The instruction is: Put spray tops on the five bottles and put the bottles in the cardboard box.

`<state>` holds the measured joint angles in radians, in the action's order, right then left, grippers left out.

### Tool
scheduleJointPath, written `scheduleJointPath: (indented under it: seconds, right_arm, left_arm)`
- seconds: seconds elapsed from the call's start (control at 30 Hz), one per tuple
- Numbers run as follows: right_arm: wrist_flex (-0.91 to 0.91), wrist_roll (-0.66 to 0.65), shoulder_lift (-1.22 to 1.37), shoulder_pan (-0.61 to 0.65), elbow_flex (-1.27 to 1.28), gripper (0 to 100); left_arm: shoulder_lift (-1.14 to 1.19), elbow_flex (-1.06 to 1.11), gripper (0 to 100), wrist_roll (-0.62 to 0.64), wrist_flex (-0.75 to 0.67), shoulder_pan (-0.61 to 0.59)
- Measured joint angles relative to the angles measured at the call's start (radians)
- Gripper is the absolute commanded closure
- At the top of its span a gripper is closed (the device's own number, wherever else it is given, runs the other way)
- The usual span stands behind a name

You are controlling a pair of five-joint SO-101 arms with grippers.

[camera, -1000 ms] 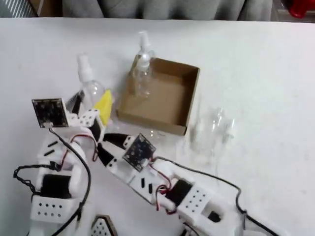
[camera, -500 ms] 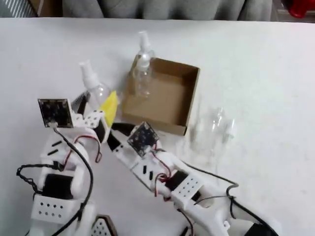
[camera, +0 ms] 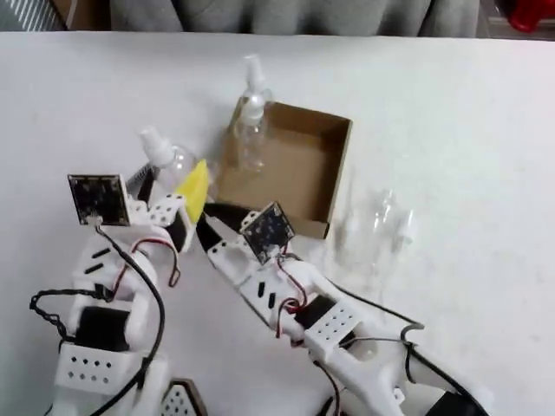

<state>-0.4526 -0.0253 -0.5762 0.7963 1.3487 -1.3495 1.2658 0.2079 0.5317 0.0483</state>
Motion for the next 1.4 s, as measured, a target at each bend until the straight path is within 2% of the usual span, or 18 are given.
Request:
scheduleJointPath:
  seconds: [0.17,0.43,0.67,0.8,1.0,1.2,1.27,1.4]
  right_arm:
    - [0.005,0.0,0.0,0.0,0.0,98.4]
    - [0.12,0.0,-0.029,-0.014,-0.002,98.4]
    - [0.425,0.0,-0.275,-0.032,-0.002,98.4]
    - [0.647,-0.044,-0.457,-0.041,-0.002,98.4]
    - [1.048,-0.055,-0.752,-0.176,-0.002,98.4]
    - [1.369,-0.064,-0.993,-0.31,-0.002,98.4]
    - [1.427,-0.064,-1.049,-0.37,0.002,98.4]
    - [1.422,-0.064,-1.128,-0.508,0.075,98.4]
  left_arm:
    - [0.0,0.0,98,0.0,0.0,0.0]
    - [0.0,0.0,98,-0.002,0.0,0.0]
    - [0.0,0.0,98,-0.04,0.0,0.0]
    - [0.0,0.0,98,-0.043,0.0,0.0]
    - [0.002,0.023,98,-0.043,-0.08,0.002]
    - [0.002,0.023,98,-0.049,-0.094,0.021]
    - [0.002,0.023,98,-0.049,-0.094,0.048]
    - [0.002,0.023,98,-0.049,-0.097,0.097]
